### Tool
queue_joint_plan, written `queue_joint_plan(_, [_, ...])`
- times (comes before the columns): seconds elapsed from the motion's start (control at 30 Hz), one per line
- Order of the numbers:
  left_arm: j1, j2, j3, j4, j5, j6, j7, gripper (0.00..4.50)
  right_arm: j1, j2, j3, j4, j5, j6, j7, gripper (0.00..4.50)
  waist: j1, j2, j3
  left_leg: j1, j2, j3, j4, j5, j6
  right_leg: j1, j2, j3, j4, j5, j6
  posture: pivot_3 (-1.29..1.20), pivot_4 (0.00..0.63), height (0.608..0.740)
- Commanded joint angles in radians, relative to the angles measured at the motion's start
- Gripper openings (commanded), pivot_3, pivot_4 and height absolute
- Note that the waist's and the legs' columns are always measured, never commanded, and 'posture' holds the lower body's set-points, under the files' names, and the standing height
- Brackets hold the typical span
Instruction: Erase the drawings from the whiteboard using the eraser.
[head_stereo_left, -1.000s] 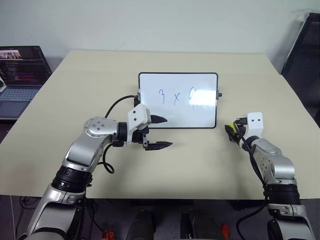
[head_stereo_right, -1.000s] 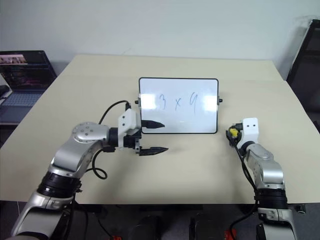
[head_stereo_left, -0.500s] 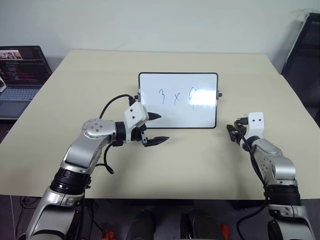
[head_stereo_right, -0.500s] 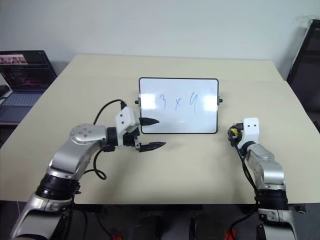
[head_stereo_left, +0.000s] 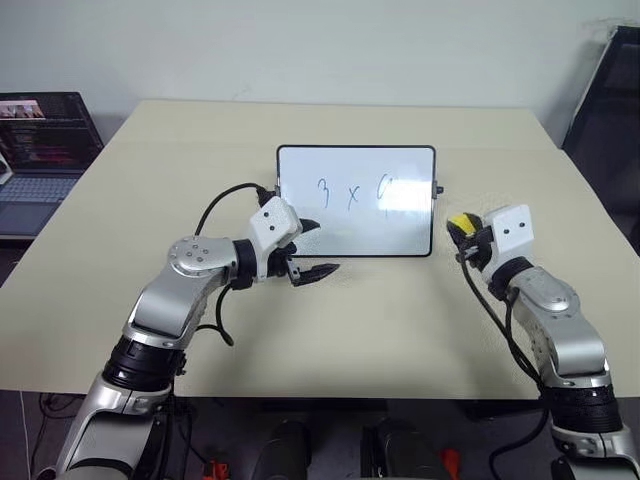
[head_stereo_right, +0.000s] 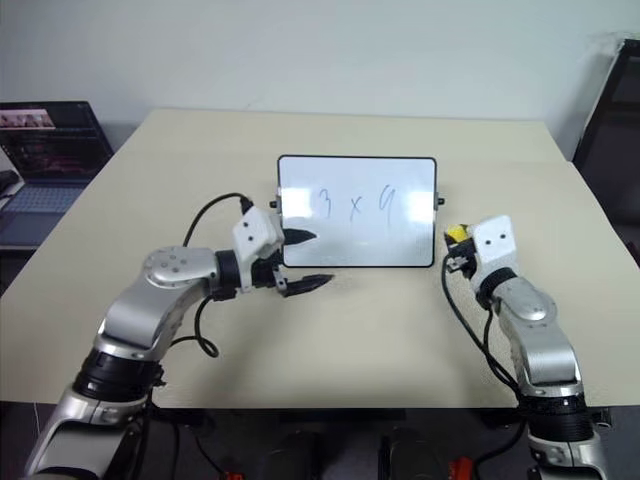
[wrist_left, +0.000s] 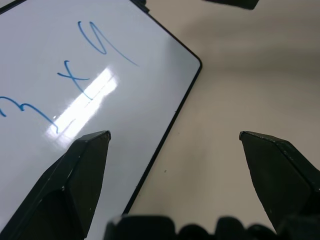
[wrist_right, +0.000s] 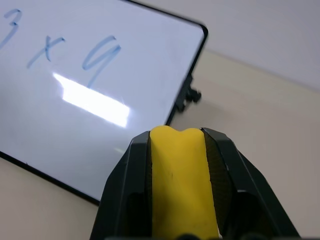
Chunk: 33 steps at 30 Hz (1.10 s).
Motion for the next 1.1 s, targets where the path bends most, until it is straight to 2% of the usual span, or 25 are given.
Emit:
queue_joint_plan(0.03, [-0.045,-0.009,0.005,-0.034,0.018,0.028,0.035,4.5,-0.053,0.01,0.056,-0.022,-0.049,-0.06,0.009,1.12,0.0,0.0,0.0,0.0,0.0,0.0,0.0,0.0,0.0,0.0,0.0,0.0,0.0,0.0,0.0,0.0,0.15,0.74])
queue_joint_plan(0.37, [-0.094,0.011,0.0,-0.03,0.056,0.104,0.06,4.5,-0.283,0.096,0.16,0.118,-0.091,-0.032,0.048,1.12,0.0,0.0,0.0,0.0,0.0,0.0,0.0,0.0,0.0,0.0,0.0,-0.001,0.0,0.0,0.0,0.0,0.15,0.74])
queue_joint_plan(0.53, [-0.107,0.007,-0.007,-0.033,0.074,0.131,0.078,4.5,-0.429,0.164,0.198,0.292,-0.117,-0.046,0.051,1.12,0.0,0.0,0.0,0.0,0.0,0.0,0.0,0.0,0.0,0.0,0.0,-0.001,0.0,0.0,0.0,0.0,0.15,0.74])
queue_joint_plan(0.83, [-0.116,-0.002,-0.026,-0.037,0.093,0.134,0.074,4.5,-0.631,0.214,0.18,0.663,-0.171,-0.164,0.0,1.12,0.001,0.0,0.0,-0.001,-0.001,-0.001,0.0,0.0,0.0,-0.001,-0.002,-0.002,0.0,0.0,0.0,0.0,0.15,0.74])
queue_joint_plan(1.1, [-0.118,-0.018,-0.032,-0.036,0.099,0.131,0.084,4.5,-0.709,0.218,0.155,0.877,-0.191,-0.261,-0.052,1.11,-0.001,0.0,0.0,-0.004,-0.001,0.0,0.0,0.0,0.0,-0.006,-0.006,-0.002,0.001,0.001,0.0,0.0,0.15,0.74])
